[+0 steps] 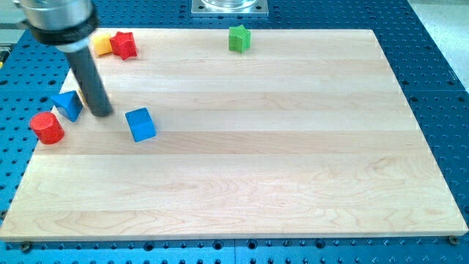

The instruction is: Place the blue triangle vertically above the blue cube

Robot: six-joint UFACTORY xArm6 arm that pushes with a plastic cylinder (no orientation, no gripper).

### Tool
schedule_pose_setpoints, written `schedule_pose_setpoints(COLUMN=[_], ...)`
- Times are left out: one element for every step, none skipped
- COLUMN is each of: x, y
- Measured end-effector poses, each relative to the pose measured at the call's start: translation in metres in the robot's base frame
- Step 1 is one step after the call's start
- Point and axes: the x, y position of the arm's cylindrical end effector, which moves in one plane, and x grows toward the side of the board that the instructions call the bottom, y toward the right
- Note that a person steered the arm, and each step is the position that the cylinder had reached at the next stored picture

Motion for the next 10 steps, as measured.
schedule_pose_setpoints(x=[-0.025,-0.066,-0.079,-0.040,0.001,0.016,-0.011,-0.004,0.031,0.095], y=[-0.018,-0.018,-0.020,-0.051,-0.067,0.007,0.083,0.082,0.057,0.077])
